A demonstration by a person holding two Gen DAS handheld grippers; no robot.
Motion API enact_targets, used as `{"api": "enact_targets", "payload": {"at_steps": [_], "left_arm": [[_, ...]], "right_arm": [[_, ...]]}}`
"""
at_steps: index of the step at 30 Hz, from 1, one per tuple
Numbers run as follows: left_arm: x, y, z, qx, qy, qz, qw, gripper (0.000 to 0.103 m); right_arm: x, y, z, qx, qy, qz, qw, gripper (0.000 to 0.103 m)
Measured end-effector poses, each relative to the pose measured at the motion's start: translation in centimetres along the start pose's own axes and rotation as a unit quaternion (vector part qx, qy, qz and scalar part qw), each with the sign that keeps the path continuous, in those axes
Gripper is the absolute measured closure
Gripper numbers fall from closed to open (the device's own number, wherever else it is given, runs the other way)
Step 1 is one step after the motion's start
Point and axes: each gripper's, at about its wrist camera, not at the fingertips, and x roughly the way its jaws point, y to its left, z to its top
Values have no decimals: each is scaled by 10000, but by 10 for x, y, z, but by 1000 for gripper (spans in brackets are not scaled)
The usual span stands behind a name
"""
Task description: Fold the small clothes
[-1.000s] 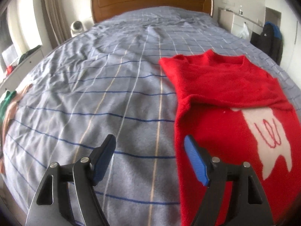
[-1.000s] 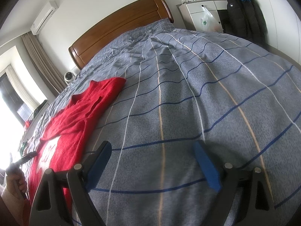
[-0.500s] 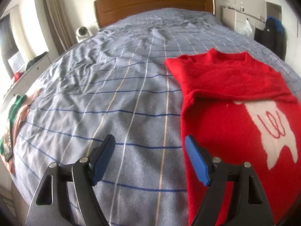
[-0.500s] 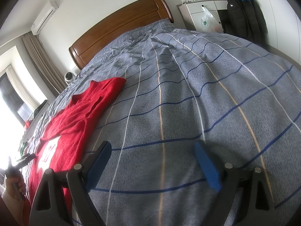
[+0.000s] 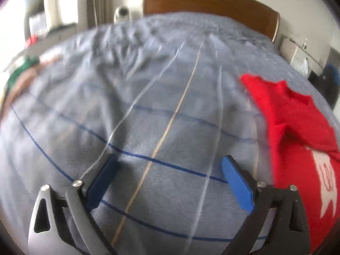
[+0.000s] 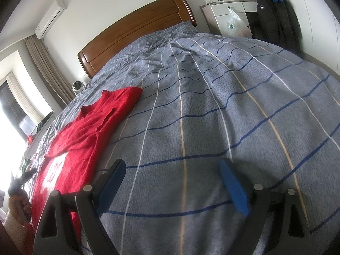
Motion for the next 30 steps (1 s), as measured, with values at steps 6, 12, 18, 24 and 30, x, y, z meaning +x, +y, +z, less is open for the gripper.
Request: {"api": "enact_targets", "payload": {"at_steps": [6,12,18,24,30], "left_arm": [[1,-10,-3,244,7,149,9996,1],[-2,-10,-4,216,71,130,9997,1],[0,-14,-6,391,115,253,9988,0],[-1,-13,-7,470,128,225,9986,0],[-3,-14,-8,478,177,244,9984,0]], "right_arm": [[0,0,0,-31,6,-7,10000,12],[1,-1,1,-66,3,-34,10000,12],[1,0,0,-77,1,-34,10000,11],[1,0,0,-78,2,-34,10000,11],[1,0,0,-81,2,-34,10000,11]]}}
